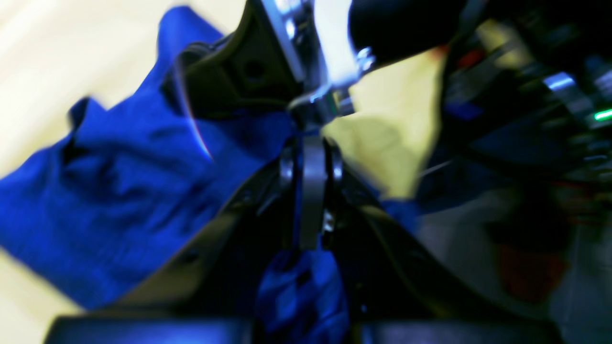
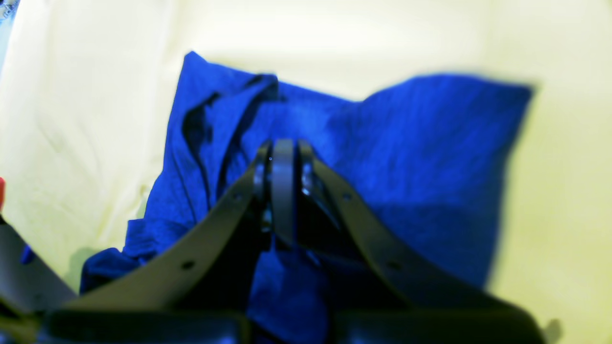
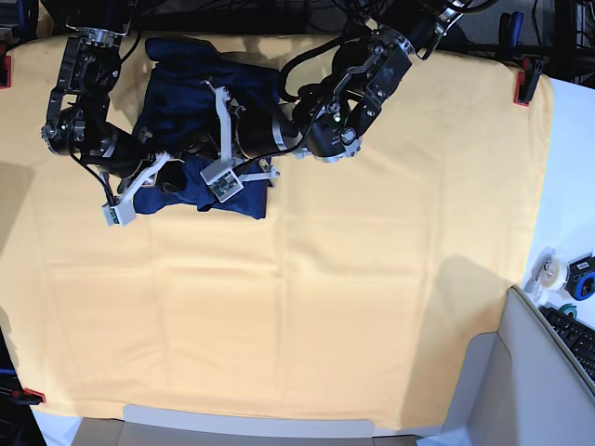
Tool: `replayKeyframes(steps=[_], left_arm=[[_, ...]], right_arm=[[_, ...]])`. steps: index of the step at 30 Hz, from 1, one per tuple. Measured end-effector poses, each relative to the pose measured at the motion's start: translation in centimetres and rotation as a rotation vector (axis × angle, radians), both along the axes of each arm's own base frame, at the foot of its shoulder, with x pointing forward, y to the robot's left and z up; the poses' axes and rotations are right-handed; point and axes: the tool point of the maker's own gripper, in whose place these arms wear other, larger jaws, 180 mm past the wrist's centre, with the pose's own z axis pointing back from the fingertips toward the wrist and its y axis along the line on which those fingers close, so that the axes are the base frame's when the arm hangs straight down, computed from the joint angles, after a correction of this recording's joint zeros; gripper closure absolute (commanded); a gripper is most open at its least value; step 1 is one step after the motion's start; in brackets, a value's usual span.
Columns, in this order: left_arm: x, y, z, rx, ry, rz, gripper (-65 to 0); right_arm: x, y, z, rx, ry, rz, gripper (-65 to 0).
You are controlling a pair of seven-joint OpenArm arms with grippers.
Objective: Fold the T-shirt properly
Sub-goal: 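Fold the lifted edge over the bundle and release with the right gripper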
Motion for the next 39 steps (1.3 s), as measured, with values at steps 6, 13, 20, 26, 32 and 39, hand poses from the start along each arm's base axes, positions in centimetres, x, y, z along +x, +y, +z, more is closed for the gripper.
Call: replayKeyframes(steps=[6,13,20,26,32,39], left_arm=[[1.9,0.7,-1.0,0.059,-0.007,0.112,0.0],[0.4,1.4,-4.9,0.119,0.091,0.122,0.0],[-2.5,2.0,-7.1,0.168,0.175,0.092,0.0],[-3.8,4.5,-8.3,0.266,0.201,0.062,0.0],[-5.3,4.7,-7.3,0.286,0.212,0.030,0.0],[-6.3,4.7,-7.3,0.281,0.229,0.023,0.0]], right_arm=[[0.7,0.3,0.0,0.035,-0.033,-0.033,0.0],[0.3,-0.3,-2.6,-0.112,0.029,-0.070,0.0],[1.3,-1.5,-3.5,-0.289,-0.019,-0.121,0.0],[1.9,-1.7,-3.5,-0.370,-0.016,-0.129,0.0],[3.2,-3.5,-2.8,-0.484,-0.014,-0.146,0.0],[5.0,-4.4,-3.0,-0.534,0.010,-0.153,0.0]])
